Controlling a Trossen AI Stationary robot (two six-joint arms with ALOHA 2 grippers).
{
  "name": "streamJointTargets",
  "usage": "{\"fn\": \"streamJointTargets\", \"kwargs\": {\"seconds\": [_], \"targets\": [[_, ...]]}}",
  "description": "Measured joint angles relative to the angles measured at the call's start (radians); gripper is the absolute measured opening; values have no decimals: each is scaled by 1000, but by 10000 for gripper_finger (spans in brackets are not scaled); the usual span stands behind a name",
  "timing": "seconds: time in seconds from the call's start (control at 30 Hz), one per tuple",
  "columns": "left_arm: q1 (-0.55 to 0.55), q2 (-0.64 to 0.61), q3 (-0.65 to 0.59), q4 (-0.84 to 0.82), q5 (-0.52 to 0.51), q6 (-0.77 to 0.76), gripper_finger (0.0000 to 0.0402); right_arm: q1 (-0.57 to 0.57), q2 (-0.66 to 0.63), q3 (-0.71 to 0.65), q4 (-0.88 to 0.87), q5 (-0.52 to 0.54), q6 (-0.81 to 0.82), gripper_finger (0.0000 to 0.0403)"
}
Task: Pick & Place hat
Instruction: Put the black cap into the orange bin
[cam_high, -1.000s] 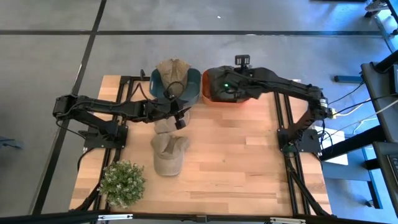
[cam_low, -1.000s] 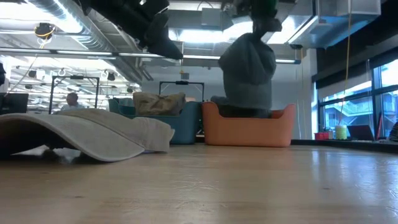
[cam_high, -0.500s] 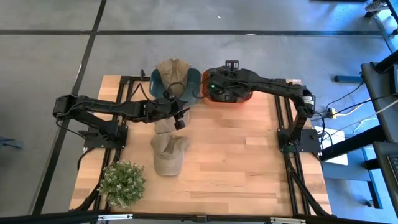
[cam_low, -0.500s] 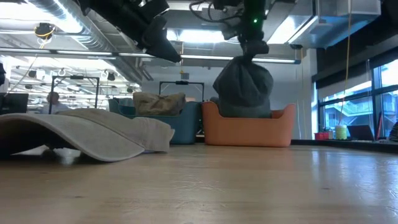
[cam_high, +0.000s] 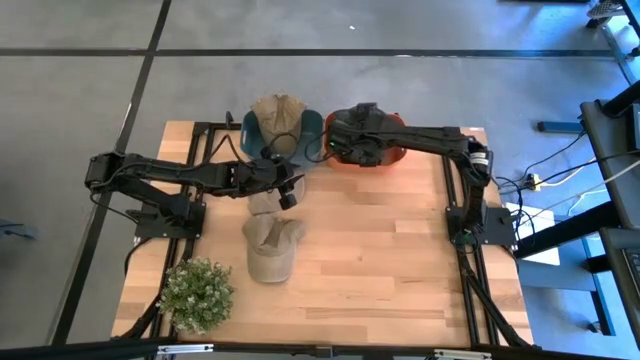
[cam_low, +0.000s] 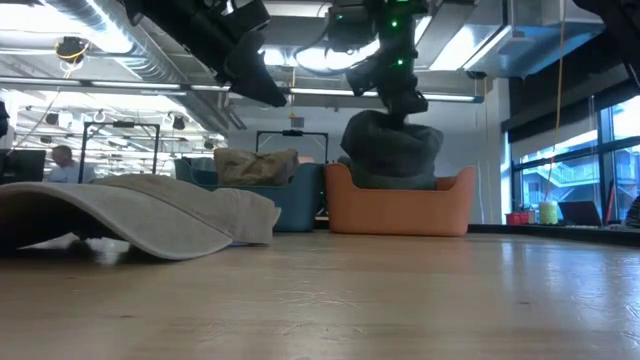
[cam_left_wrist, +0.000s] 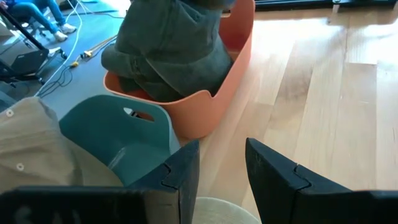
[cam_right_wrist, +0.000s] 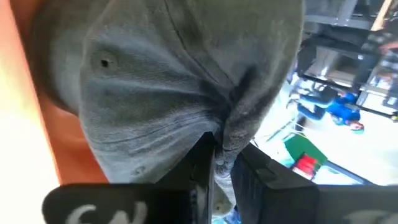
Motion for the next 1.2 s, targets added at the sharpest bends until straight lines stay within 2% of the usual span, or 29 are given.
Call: {"fn": "streamJointTargets", "kwargs": {"seconds": [0.2,0.33,0.5,0.9,1.03,1.13,1.2], "targets": [[0,0,0,-1,6,-20,127,-26,-3,0,-32,-252,55,42],[0,0,0,-2,6,-20,127,-25,-3,-1,-33,-317,79,43],[0,0,0,-2,7,-20,124,-19,-3,-2,-19,-274,80,39],[0,0,0,-31,5,-20,126,-31,1,-11,17,-281,103,36],[0,0,0,-31,2,-26,124,-31,1,-100,101,-254,106,36],[-1,0,0,-31,1,-28,125,-30,1,-206,196,-109,91,36],[-1,0,0,-31,1,-28,125,-30,1,-258,230,-101,78,36]]}}
